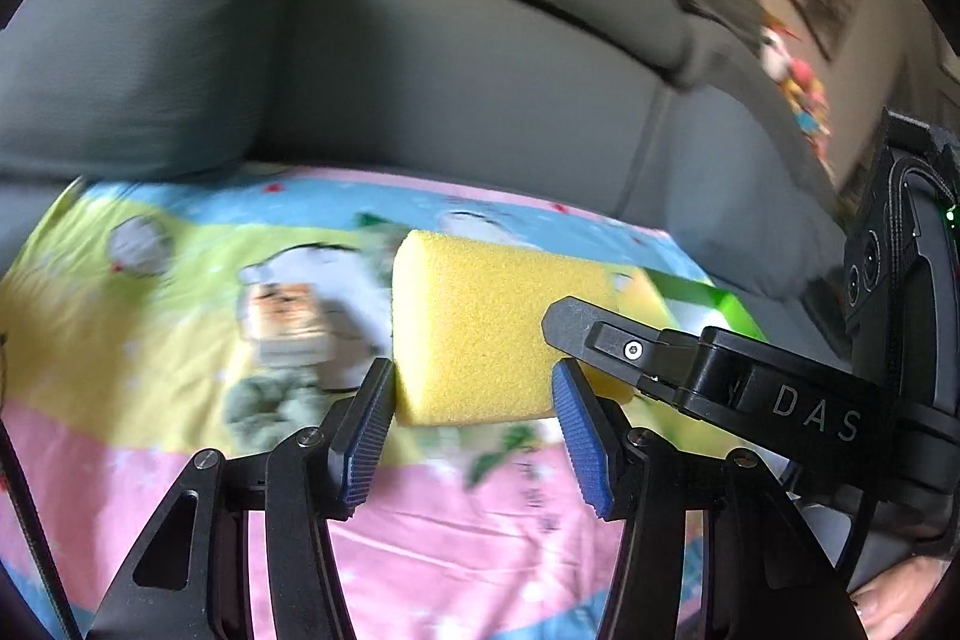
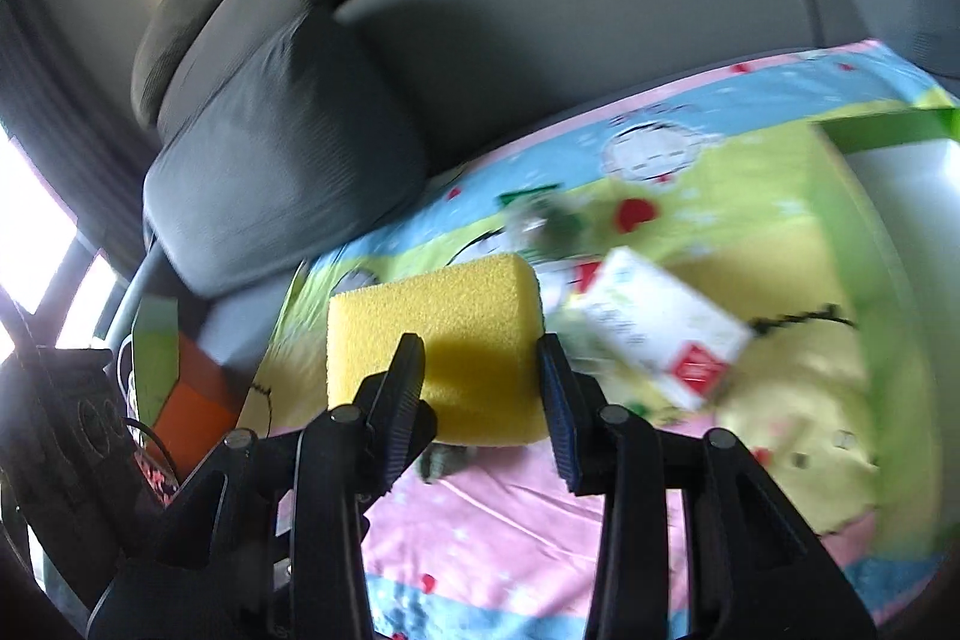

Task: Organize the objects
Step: 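Carry the yellow sponge with the left tool into the green box and release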

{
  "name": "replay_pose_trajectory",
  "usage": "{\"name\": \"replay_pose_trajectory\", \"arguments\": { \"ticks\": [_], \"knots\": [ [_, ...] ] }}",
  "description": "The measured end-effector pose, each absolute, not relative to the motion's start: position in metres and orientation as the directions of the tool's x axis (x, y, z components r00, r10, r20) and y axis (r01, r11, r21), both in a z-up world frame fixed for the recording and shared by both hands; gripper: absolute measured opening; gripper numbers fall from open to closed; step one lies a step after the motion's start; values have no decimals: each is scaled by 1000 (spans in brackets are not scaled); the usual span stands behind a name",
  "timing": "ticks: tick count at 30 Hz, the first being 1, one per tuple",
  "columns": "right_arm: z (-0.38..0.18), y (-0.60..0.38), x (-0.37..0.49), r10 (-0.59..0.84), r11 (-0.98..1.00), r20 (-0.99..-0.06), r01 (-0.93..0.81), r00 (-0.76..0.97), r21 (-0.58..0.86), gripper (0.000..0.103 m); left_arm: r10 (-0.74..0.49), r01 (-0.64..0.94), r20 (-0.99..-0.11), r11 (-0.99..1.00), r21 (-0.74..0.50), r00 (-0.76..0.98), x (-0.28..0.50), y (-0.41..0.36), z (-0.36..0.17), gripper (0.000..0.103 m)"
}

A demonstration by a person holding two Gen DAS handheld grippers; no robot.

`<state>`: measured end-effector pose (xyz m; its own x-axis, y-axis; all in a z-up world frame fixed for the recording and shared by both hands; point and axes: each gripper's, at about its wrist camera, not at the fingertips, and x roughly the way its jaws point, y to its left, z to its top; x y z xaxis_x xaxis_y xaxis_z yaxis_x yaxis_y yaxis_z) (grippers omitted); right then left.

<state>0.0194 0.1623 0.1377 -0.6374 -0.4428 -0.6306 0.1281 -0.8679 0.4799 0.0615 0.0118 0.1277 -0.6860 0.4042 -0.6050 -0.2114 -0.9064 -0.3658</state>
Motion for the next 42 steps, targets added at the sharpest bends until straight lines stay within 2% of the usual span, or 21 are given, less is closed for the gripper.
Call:
{"name": "replay_pose_trajectory", "arguments": {
  "ticks": [7,16,31,42],
  "knots": [
    [151,226,46,-349,-879,-595,33,-724,475,40,489,-356,-586,-872,-335,-646,61,76,143,55],
    [141,302,58,-274,-849,-577,-88,-769,520,40,540,-465,-613,-834,-297,-577,51,157,143,55],
    [118,366,70,-180,-795,-614,-254,-769,550,40,589,-551,-660,-777,-304,-467,50,232,124,55],
    [104,388,76,-129,-770,-651,-338,-748,541,40,594,-574,-693,-758,-311,-409,54,257,111,55]
  ]
}}
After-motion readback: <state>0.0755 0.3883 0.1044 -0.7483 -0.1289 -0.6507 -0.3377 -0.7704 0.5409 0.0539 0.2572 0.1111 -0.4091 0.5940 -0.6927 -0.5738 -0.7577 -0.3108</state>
